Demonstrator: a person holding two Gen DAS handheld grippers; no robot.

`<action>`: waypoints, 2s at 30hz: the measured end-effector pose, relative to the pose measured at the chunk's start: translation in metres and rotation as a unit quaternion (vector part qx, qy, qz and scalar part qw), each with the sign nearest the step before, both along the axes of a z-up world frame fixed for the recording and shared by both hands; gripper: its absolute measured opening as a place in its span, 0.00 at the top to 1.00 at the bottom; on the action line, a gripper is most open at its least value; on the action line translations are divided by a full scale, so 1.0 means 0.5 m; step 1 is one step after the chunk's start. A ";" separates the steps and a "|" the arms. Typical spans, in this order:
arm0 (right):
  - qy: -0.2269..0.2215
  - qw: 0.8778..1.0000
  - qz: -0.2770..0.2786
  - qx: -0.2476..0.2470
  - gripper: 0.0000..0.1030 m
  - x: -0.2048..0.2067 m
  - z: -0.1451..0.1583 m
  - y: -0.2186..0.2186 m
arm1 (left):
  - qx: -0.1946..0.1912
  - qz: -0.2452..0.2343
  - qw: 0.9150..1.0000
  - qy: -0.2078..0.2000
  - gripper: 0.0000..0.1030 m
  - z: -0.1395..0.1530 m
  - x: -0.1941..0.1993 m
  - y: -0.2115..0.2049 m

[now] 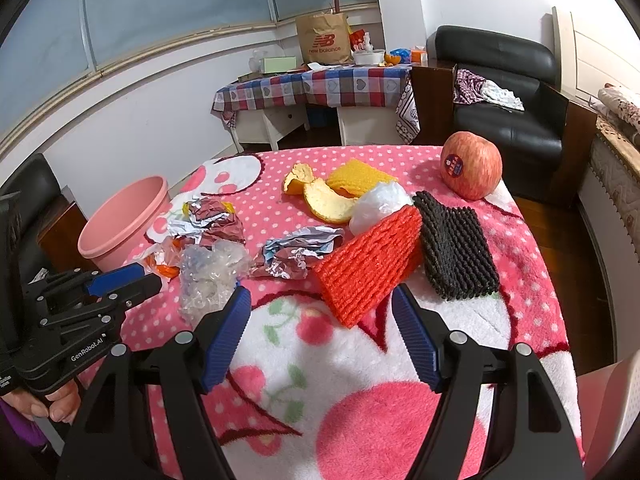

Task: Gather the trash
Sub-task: 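Move both tools over the table toward the foam nets and plastic bag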

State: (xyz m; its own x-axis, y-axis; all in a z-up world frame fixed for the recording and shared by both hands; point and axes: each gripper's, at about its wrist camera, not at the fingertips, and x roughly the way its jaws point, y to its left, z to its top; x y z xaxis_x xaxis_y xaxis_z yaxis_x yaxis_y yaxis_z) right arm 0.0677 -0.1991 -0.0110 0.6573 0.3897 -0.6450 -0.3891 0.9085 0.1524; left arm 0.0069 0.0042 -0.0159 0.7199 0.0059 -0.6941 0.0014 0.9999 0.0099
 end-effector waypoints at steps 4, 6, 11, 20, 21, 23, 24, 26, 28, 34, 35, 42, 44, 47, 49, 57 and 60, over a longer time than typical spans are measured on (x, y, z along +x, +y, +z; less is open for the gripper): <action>0.000 1.000 0.000 0.000 0.29 0.001 0.001 0.000 | 0.000 0.000 1.000 0.001 0.73 -0.008 0.002 0.001; 0.000 1.000 0.000 0.000 0.29 0.000 0.000 0.000 | 0.000 0.000 1.000 0.001 0.73 0.000 0.000 0.001; 0.000 1.000 0.000 0.000 0.29 0.001 0.001 0.000 | 0.001 0.001 1.000 0.001 0.73 -0.010 0.003 0.003; 0.001 1.000 0.000 0.000 0.29 0.001 -0.001 0.001 | -0.001 0.003 1.000 0.003 0.73 -0.018 0.003 0.019; 0.001 1.000 0.000 0.000 0.29 0.000 -0.001 0.001 | -0.002 0.004 1.000 0.005 0.73 -0.015 0.005 0.022; 0.001 1.000 0.000 0.000 0.29 0.001 -0.001 0.001 | -0.001 0.004 1.000 0.005 0.73 -0.017 0.005 0.024; 0.001 1.000 0.000 0.000 0.29 0.001 -0.002 0.002 | -0.001 0.004 1.000 0.005 0.73 -0.015 0.005 0.022; 0.001 1.000 0.000 0.000 0.29 0.001 -0.003 0.002 | -0.002 0.003 1.000 0.006 0.73 -0.018 0.005 0.025; 0.001 1.000 0.000 0.000 0.29 0.001 -0.003 0.002 | -0.001 0.004 1.000 0.008 0.73 -0.018 0.005 0.024; 0.003 1.000 -0.003 0.001 0.29 0.004 -0.008 -0.002 | -0.001 0.002 1.000 0.013 0.73 -0.020 0.006 0.021; 0.004 1.000 -0.004 0.001 0.29 0.004 -0.011 -0.003 | -0.001 0.003 1.000 0.013 0.73 -0.020 0.006 0.021; 0.008 1.000 -0.009 0.002 0.29 0.006 -0.021 -0.011 | -0.005 0.000 1.000 0.012 0.73 -0.019 0.007 0.018; 0.009 1.000 -0.010 0.002 0.29 0.007 -0.024 -0.015 | -0.011 -0.004 1.000 0.008 0.73 -0.018 0.005 0.018; 0.009 1.000 -0.012 0.004 0.29 0.006 -0.026 -0.019 | -0.027 -0.008 1.000 0.001 0.73 -0.013 0.004 0.028; 0.008 1.000 -0.012 0.004 0.29 0.005 -0.026 -0.022 | -0.041 -0.011 0.999 -0.003 0.73 -0.009 0.003 0.034; 0.013 1.000 -0.016 0.015 0.29 0.008 -0.032 -0.039 | -0.050 0.005 0.999 -0.015 0.65 -0.001 -0.013 0.072; 0.018 0.999 -0.016 0.022 0.29 0.013 -0.033 -0.043 | -0.047 0.020 0.999 -0.008 0.65 -0.004 -0.011 0.086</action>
